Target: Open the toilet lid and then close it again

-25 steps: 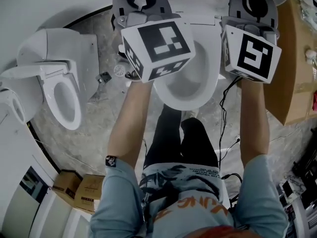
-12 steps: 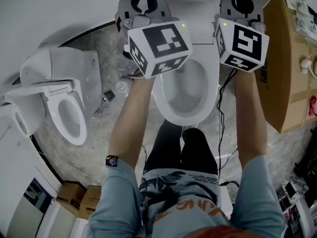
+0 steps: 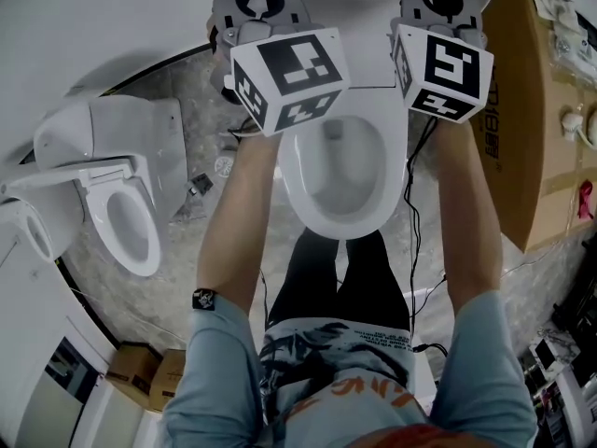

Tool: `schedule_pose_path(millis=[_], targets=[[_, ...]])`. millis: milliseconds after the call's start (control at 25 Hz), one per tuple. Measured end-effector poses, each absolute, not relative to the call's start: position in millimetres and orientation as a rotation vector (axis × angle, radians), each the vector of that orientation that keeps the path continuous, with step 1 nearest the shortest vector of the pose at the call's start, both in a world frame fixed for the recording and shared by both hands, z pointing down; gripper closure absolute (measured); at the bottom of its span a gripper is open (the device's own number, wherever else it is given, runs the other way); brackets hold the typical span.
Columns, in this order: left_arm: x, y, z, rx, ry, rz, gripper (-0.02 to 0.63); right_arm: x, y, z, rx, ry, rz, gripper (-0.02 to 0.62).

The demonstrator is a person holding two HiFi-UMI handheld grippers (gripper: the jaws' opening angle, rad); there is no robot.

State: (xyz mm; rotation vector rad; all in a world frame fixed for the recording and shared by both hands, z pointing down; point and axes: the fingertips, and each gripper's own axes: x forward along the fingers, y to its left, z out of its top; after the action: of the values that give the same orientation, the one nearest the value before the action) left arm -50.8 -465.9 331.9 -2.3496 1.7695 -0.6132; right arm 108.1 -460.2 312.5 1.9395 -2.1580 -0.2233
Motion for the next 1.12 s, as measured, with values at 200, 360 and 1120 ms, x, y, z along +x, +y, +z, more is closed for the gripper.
schedule_pose_path(millis=[200, 360, 1120], targets=[[-46, -446, 333, -2.372, 1.695, -0.631, 0.578, 102, -437, 319, 1.832, -2.262, -0.197, 0.581], [-44, -404, 357, -2.395, 1.602, -0.723, 0.578, 94, -397, 339, 1.732, -2.317, -0.199, 0.581], [-7, -51, 604, -2.565, 0.761, -1.462, 0.387, 43, -97, 571, 0.854, -2.270, -0.065, 0.454]])
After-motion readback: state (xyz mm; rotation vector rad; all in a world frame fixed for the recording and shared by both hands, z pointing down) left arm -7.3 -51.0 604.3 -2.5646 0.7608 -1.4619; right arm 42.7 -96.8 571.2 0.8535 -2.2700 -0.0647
